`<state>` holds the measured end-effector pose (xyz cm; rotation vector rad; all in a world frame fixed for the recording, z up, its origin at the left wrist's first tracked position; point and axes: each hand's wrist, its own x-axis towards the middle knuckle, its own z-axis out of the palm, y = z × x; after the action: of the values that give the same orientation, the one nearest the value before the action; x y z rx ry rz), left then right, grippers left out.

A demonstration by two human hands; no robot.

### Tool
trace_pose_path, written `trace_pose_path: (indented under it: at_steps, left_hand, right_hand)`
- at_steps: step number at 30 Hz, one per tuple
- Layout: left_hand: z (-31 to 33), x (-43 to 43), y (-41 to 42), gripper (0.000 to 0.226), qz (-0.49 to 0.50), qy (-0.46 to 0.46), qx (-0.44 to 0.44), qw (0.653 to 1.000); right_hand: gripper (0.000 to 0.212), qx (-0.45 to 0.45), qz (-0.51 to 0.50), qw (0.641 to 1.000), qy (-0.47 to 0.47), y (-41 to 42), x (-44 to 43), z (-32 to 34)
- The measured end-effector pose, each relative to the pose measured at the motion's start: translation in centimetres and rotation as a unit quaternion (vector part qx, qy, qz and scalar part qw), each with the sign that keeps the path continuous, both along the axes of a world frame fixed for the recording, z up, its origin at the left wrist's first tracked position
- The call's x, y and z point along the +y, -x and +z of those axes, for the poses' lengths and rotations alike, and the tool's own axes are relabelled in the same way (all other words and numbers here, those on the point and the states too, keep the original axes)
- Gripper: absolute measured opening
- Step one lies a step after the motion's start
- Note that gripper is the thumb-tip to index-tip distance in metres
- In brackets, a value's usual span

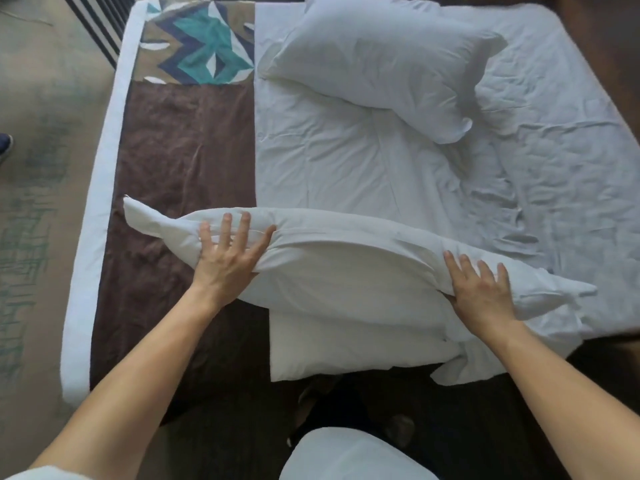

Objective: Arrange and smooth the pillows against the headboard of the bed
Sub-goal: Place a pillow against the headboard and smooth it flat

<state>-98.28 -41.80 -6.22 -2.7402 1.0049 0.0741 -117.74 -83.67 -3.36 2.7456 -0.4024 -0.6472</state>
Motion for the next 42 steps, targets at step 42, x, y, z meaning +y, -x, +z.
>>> trace_pose_path:
  at_steps: [42]
  left_hand:
    - [14.3,-32.7,8.3,0.091,-0.272,0.100,-0.090,0.953]
  right_hand:
    - [0.060,-0.232,-0.180,0.955,-0.042,26.1,-21.1,10.3]
